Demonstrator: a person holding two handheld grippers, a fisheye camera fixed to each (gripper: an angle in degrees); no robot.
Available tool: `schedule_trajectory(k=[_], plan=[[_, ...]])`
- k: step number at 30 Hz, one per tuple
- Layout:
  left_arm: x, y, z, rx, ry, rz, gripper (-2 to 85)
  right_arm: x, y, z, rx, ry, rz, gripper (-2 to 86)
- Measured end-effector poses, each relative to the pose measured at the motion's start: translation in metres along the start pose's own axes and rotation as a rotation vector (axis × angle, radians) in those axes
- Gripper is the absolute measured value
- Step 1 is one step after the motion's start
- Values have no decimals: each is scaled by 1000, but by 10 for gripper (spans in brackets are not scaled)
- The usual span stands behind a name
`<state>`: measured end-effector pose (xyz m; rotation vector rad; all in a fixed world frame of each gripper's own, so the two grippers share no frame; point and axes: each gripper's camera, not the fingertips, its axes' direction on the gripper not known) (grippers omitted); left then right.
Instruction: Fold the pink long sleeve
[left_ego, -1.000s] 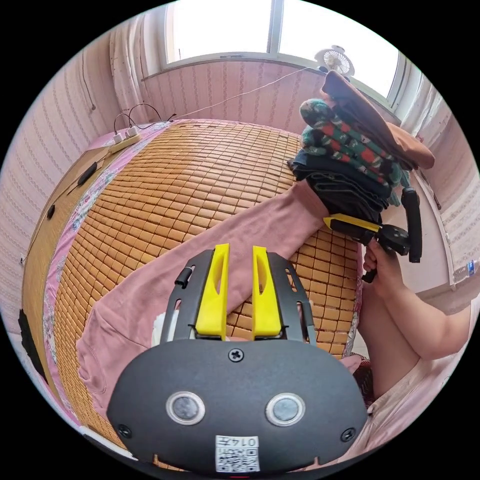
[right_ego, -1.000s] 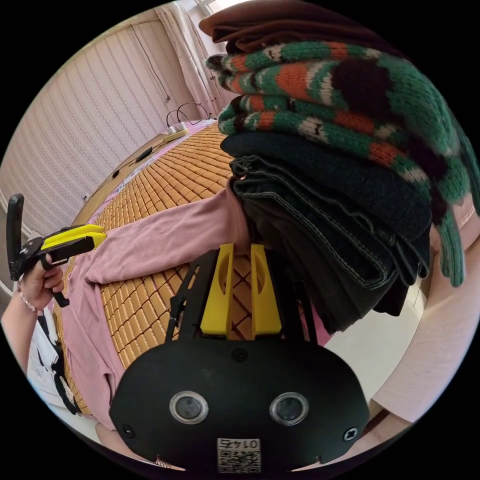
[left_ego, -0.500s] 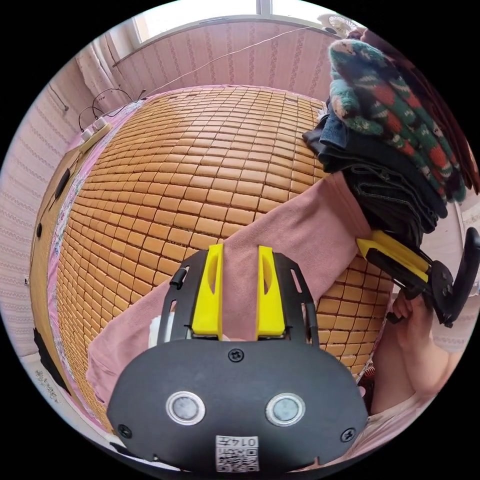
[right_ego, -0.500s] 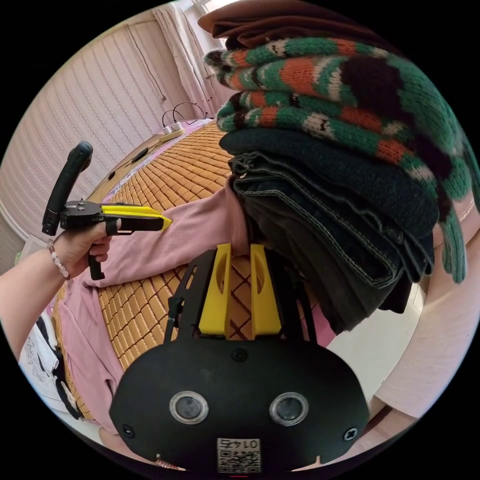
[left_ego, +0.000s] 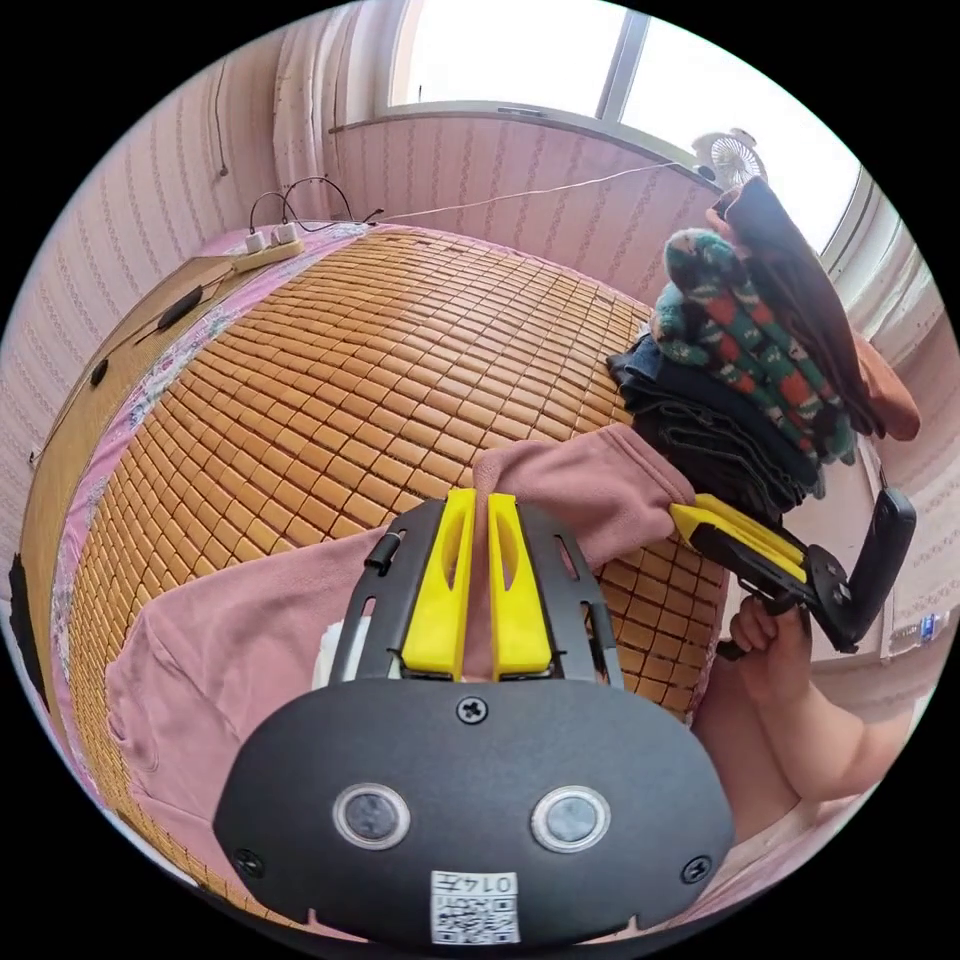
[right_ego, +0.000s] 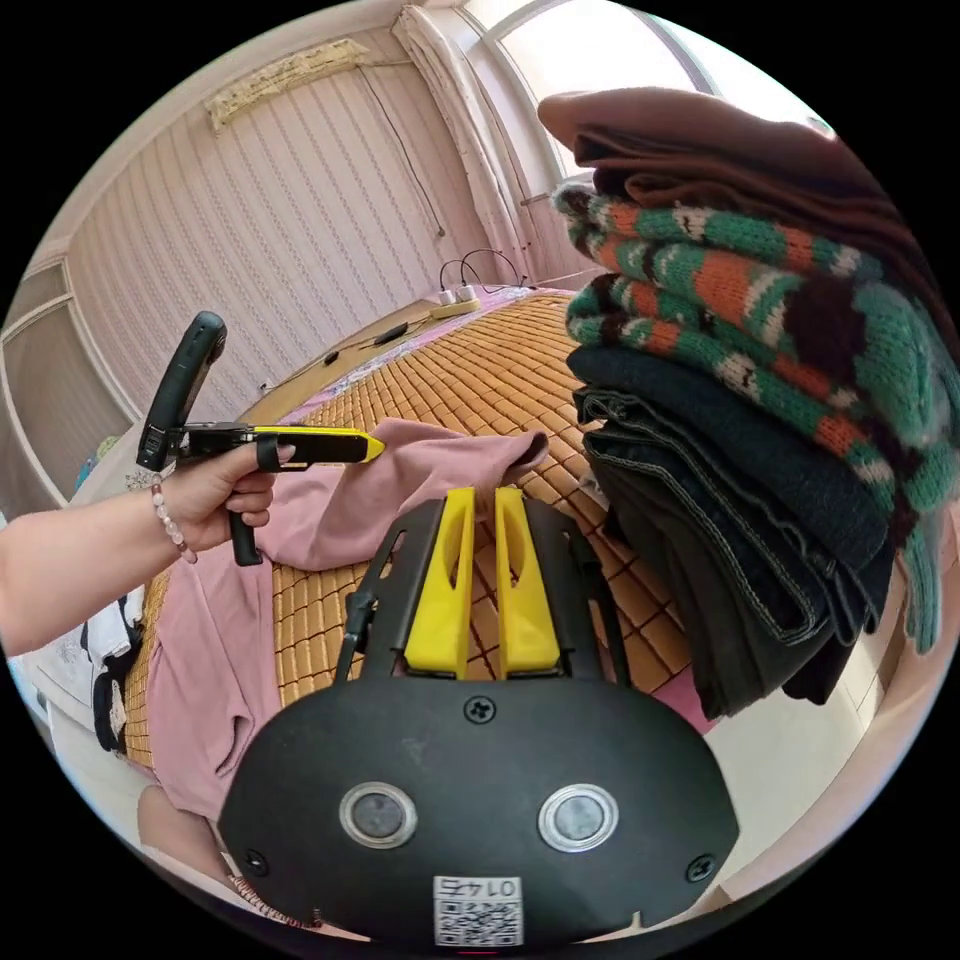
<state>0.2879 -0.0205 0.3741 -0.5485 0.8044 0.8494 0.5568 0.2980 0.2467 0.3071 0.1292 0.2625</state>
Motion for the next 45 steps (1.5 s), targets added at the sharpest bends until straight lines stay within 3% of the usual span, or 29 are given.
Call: schedule_trajectory(k=[6,10,12,14,17,19,23,28,35,39,45], plan=[[-47,86,-132,287,-4,-160,8,-75,-35,-57,218,-311,-192,25],[-68,198,-250,517,-87,-216,26,-191,-74,-115,321,-724,-481,27],[-77,259,-284,543,-122,-303,42,-253,-75,-124,239,-895,-654,30],[-91,348,-309,469,-233,-470,51,-332,-48,-111,30,-1022,-852,38],[-105,456,-319,311,-318,-694,58,-399,16,-63,-292,-929,-1001,50],[-106,507,-324,255,-278,-805,59,-417,50,-38,-446,-876,-1039,60],[-97,563,-330,220,-260,-875,56,-431,78,-15,-614,-779,-1013,83],[-114,572,-323,231,-157,-895,63,-441,63,5,-629,-579,-1023,82],[-147,571,-310,112,-200,-911,94,-466,-24,61,-448,-142,-1149,115],[-158,573,-287,-36,-152,-923,94,-477,-60,112,-472,-63,-1140,127],[-169,580,-296,-29,-127,-916,47,-490,-91,178,-592,-85,-1057,117]])
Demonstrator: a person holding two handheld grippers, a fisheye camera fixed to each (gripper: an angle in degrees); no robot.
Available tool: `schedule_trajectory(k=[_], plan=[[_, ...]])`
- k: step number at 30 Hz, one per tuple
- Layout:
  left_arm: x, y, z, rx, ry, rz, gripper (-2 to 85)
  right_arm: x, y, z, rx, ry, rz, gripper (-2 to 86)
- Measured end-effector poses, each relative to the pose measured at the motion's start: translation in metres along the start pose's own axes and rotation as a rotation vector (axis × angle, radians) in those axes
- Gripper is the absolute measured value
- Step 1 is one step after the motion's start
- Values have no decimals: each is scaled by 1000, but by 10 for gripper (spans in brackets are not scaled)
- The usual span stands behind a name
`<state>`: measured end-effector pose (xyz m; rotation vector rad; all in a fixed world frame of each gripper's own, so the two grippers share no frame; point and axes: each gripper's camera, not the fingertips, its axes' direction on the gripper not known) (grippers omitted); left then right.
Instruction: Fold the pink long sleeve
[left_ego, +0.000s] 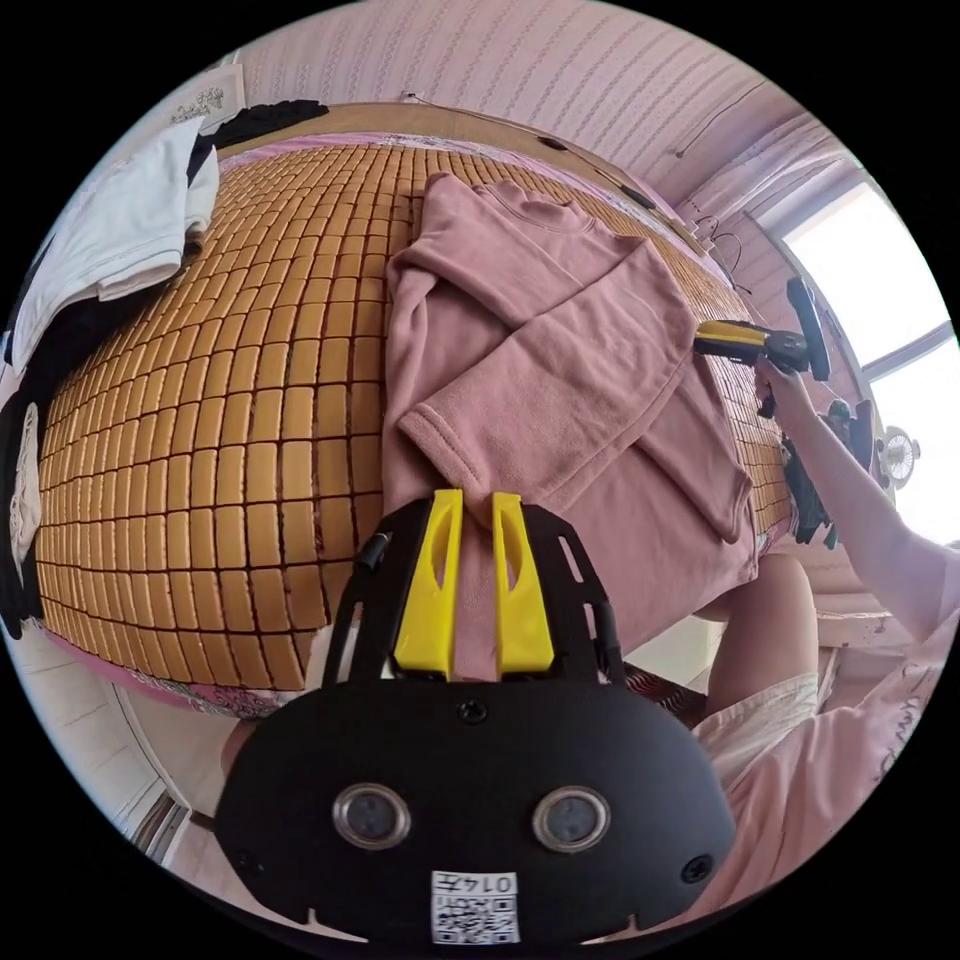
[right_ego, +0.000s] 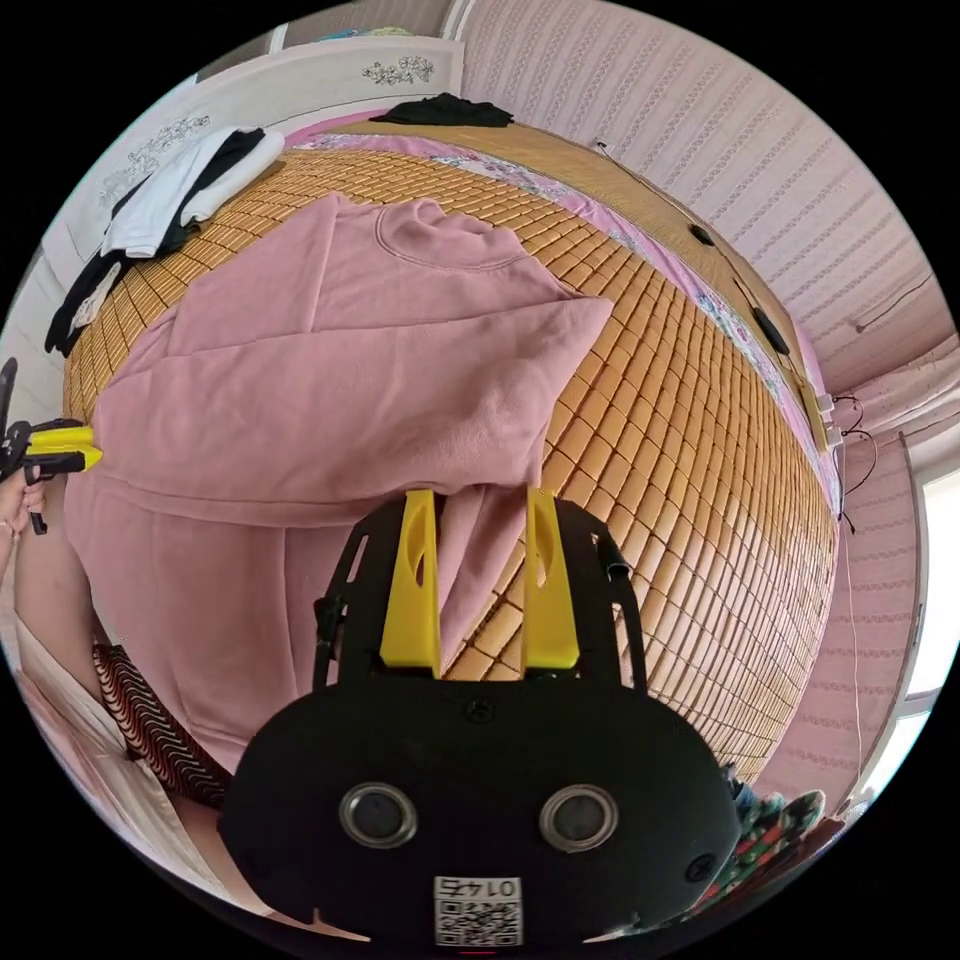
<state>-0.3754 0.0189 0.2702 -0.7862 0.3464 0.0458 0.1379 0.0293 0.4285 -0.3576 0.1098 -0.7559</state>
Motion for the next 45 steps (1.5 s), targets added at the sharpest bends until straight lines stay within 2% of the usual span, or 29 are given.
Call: schedule_trajectory(k=[2,5,10,14,19,22,30,32,35,37,42,45], plan=[[-1,-3,-7,-7,-18,22,33,11,-7,3,6,-93,23,84],[3,-4,-25,16,-29,80,21,24,-1,-9,59,-110,26,50],[3,-5,-65,98,75,105,24,60,25,-44,176,-212,55,36],[-1,-9,-65,93,70,116,37,83,39,-33,134,-231,109,37],[-24,-13,-48,10,68,33,51,95,47,-29,143,-187,149,83],[-30,-9,-60,36,16,26,52,99,48,-34,159,-149,132,105],[-44,-1,-41,-40,-94,62,49,104,50,-39,174,-146,26,27],[-43,-4,-44,-65,-118,81,31,118,61,-44,207,-149,59,15],[-44,-5,-46,-89,-142,91,8,150,80,-28,198,-245,174,10],[-46,-6,-47,-100,-135,93,3,152,82,-5,113,-224,178,13],[-56,-10,-57,-106,-85,62,1,170,87,-8,135,-300,206,52],[-54,-15,-76,-76,-118,73,0,182,98,-21,118,-222,206,51]])
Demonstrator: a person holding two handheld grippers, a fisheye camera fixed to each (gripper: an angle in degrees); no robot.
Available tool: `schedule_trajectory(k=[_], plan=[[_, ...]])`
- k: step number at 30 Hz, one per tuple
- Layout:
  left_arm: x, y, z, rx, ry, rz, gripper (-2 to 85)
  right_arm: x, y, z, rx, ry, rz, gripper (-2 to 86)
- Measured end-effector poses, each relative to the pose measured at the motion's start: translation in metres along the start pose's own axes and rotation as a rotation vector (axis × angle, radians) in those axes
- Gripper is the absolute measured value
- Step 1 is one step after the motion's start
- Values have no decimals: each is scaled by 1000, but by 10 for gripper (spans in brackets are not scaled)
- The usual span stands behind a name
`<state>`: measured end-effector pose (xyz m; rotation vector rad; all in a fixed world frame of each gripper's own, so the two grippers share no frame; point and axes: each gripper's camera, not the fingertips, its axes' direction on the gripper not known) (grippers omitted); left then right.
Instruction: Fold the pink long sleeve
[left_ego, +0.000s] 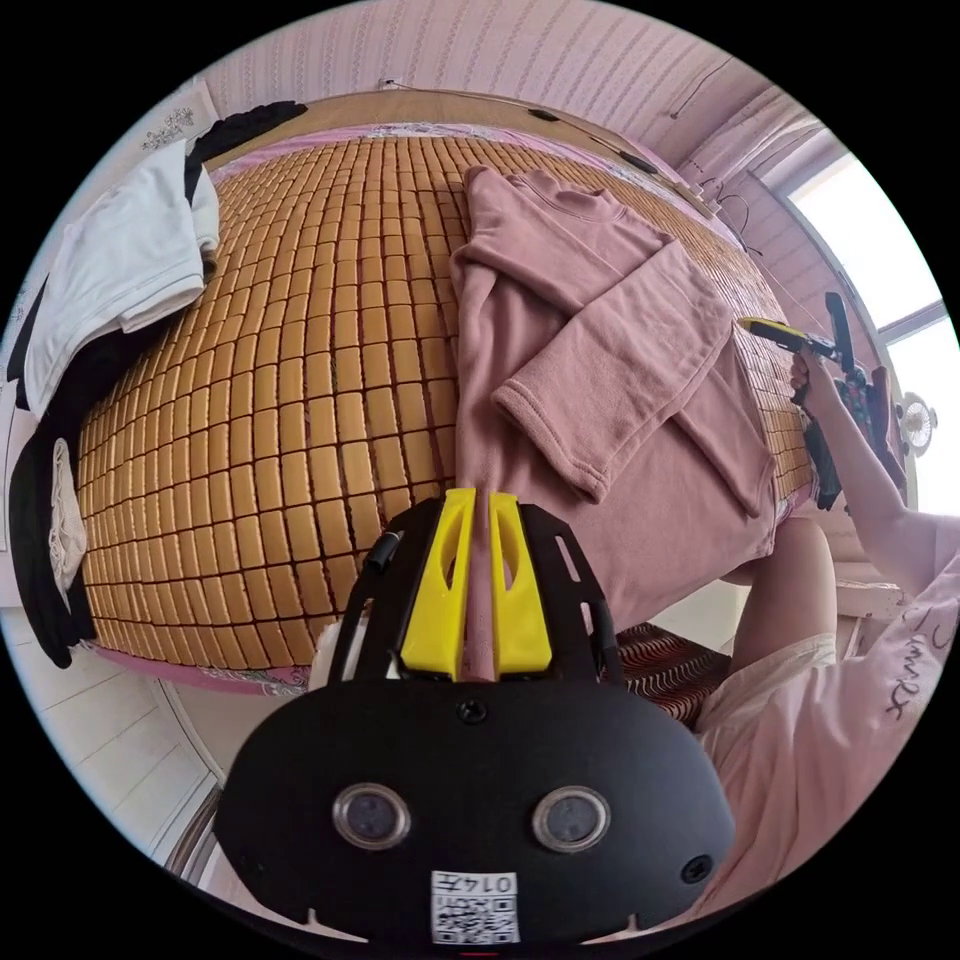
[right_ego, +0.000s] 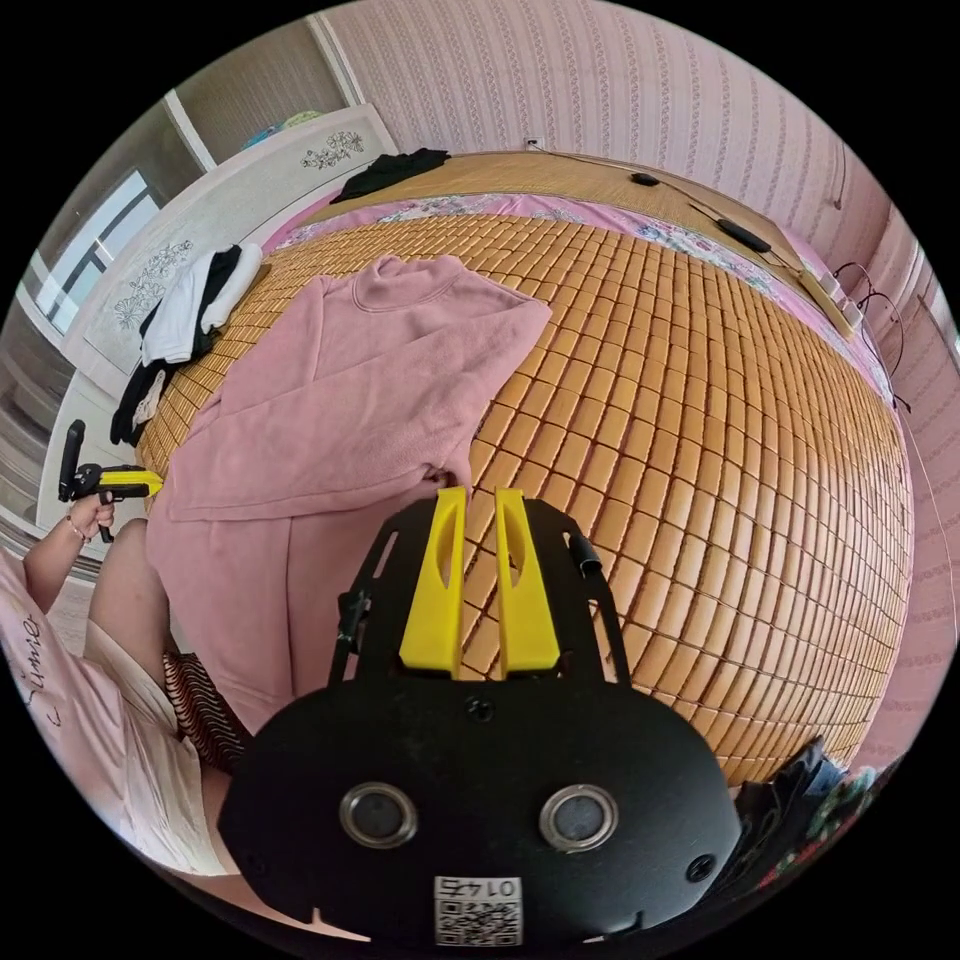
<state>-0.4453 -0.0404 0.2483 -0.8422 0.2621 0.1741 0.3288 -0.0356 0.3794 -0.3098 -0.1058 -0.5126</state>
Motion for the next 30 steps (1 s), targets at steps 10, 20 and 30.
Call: schedule_trajectory(k=[10,20,30], plan=[[36,-50,18,94,16,147,-5,-50,-18,19,-63,69,-189,-6],[-15,-60,-10,219,156,78,-5,-8,-16,-16,60,106,-121,42],[-52,-223,18,333,206,-9,95,44,-102,42,44,22,82,139]])
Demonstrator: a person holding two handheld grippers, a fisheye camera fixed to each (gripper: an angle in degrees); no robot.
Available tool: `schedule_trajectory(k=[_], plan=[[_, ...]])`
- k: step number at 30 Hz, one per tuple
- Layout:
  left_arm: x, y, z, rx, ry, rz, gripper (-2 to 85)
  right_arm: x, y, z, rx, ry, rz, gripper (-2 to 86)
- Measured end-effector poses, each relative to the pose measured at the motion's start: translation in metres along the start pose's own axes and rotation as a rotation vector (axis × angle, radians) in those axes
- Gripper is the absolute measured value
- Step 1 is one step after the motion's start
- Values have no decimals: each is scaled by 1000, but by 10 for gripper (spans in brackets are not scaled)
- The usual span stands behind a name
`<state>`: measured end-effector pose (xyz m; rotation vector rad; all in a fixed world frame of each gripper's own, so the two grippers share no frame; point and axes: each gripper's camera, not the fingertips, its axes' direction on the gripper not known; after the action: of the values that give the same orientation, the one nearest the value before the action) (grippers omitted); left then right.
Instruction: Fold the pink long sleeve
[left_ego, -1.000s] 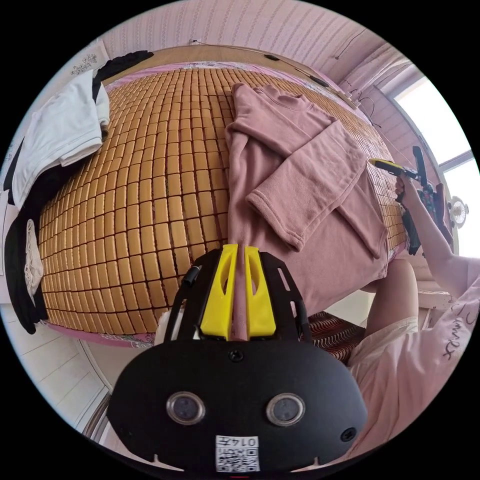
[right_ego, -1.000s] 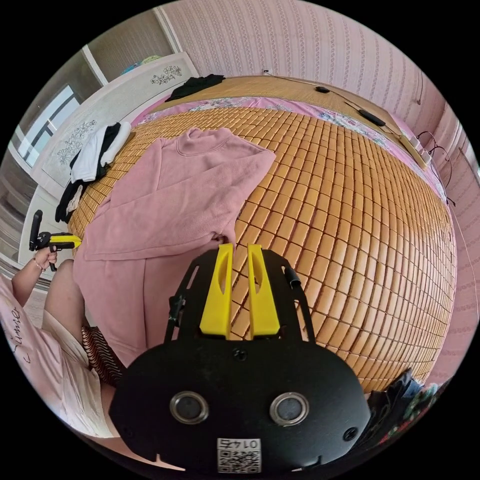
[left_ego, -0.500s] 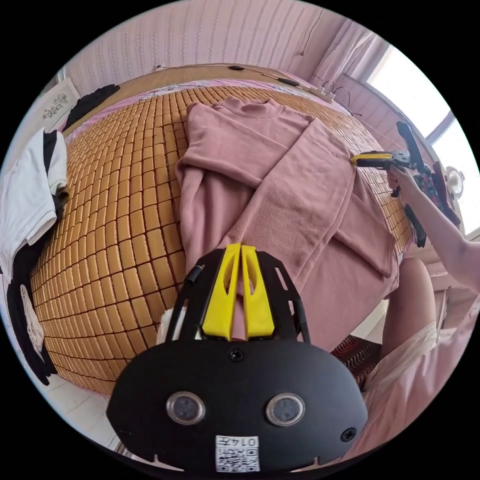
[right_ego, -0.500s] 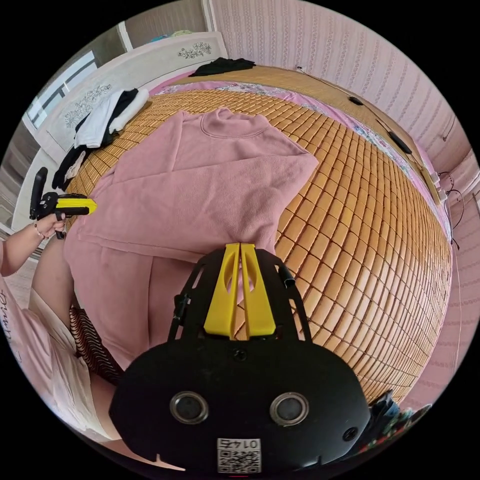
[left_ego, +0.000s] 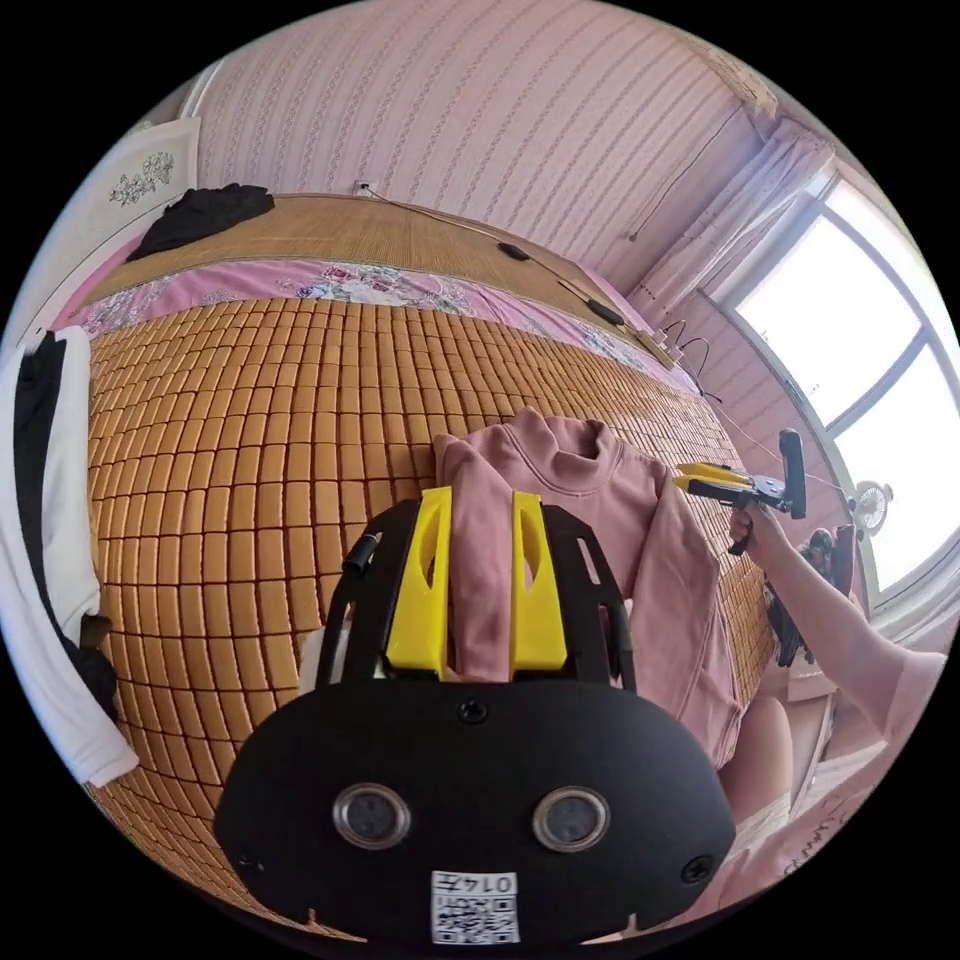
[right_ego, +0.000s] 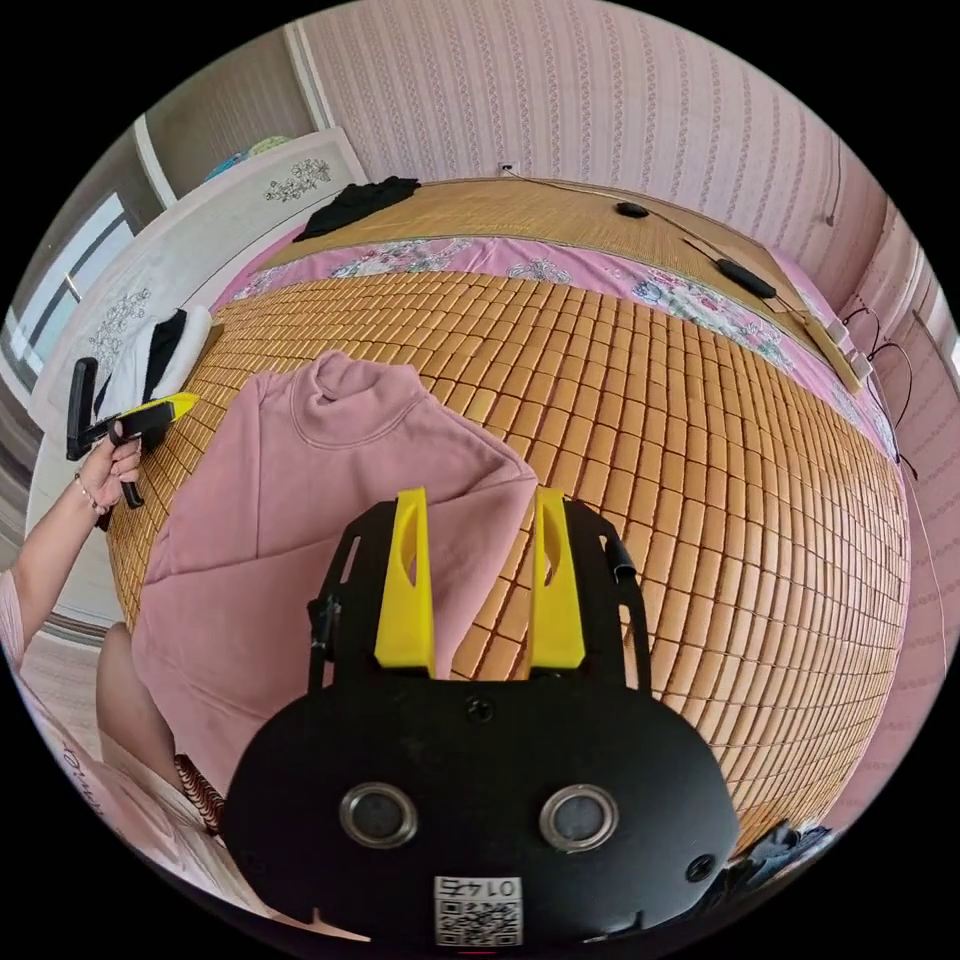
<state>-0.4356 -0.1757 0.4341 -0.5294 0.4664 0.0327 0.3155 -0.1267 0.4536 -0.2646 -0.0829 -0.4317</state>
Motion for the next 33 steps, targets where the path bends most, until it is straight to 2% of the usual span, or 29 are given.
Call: schedule_trajectory(k=[4,7,13,16,20,24,26,29,33], plan=[[-11,-23,59,-227,-63,-50,81,26,-13,28,-98,-99,135,80],[-14,-28,53,-191,-21,-84,25,35,-15,12,-37,-144,136,47],[0,-17,-26,51,60,7,0,33,-6,-66,184,-198,93,41],[19,14,-80,144,142,129,-1,8,25,-117,293,-239,-2,41],[44,93,-142,133,222,264,3,-40,111,-188,365,-280,-145,42],[57,191,-154,-58,248,252,18,-82,198,-201,196,-340,-173,45],[57,259,-137,-200,195,143,26,-108,250,-171,5,-343,-101,52],[57,313,-119,-310,115,11,35,-131,292,-131,-206,-214,-13,62],[80,325,-124,-276,49,15,27,-148,292,-142,-136,-181,68,65]])
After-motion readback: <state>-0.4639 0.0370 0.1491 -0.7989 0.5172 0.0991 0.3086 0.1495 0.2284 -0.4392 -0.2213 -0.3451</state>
